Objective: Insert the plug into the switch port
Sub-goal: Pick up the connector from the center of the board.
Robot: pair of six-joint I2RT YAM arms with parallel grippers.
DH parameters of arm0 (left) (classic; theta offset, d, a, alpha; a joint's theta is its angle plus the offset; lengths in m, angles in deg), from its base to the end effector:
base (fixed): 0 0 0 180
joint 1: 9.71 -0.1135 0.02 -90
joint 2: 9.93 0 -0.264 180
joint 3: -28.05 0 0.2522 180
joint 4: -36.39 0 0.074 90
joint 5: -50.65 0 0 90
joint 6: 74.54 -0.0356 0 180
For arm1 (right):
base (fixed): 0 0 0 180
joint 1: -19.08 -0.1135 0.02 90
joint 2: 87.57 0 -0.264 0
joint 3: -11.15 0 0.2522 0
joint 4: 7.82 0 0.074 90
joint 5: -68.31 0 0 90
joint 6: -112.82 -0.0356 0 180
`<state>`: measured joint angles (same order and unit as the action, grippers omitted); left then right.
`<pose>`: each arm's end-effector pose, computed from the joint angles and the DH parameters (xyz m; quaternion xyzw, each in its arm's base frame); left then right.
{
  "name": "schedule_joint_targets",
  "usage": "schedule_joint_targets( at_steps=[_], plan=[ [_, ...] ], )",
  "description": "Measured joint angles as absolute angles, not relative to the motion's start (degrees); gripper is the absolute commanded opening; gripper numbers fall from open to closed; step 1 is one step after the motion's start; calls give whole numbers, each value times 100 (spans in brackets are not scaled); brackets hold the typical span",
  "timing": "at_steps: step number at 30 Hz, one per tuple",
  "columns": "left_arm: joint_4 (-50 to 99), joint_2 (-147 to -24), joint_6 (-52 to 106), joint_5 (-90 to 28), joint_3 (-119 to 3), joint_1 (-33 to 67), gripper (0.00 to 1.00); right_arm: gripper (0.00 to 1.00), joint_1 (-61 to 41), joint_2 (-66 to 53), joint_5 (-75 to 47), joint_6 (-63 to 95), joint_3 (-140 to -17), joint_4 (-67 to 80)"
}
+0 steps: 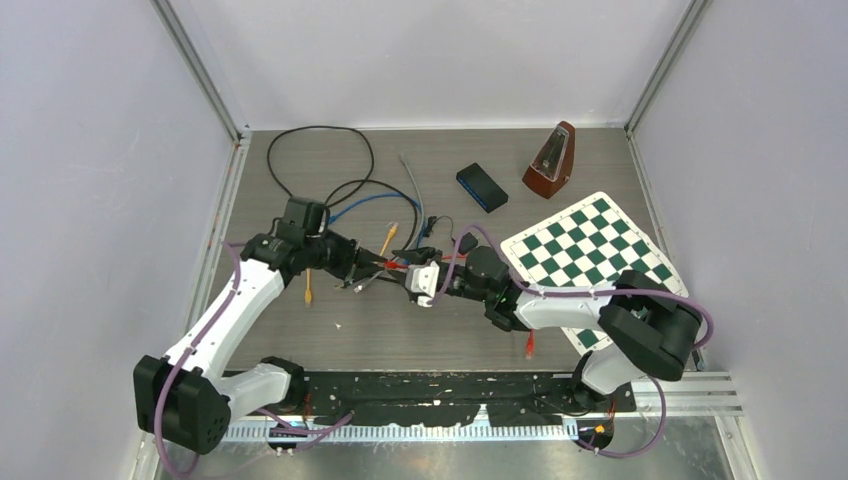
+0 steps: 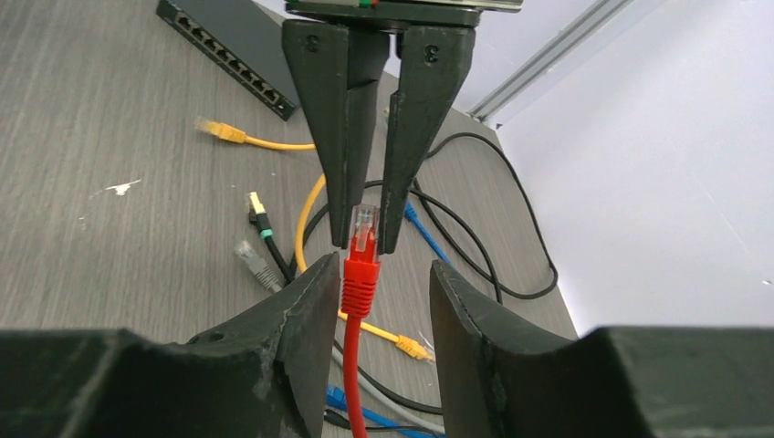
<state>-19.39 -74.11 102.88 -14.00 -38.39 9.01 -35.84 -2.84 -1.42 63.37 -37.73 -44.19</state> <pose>0.2036 -0.0851 0.2757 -0.4661 0.8038 -0.3693 0.0169 0.1667 0.2588 0.2297 -0.5968 0.3735 0.2103 0.6782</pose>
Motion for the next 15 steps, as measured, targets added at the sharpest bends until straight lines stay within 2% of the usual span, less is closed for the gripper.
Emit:
schedule_joint_targets(
  at_steps=[10,15],
  plan=[
    [-1808,-7405,10402,-1381,-3732,851,0,43,-3761,365,-673,6392,-3714,-5470],
    [-1784,-7405,10410,-1357,-3708,856,0,33,-3820,518,-839,6470,-3639,-5741]
  ],
)
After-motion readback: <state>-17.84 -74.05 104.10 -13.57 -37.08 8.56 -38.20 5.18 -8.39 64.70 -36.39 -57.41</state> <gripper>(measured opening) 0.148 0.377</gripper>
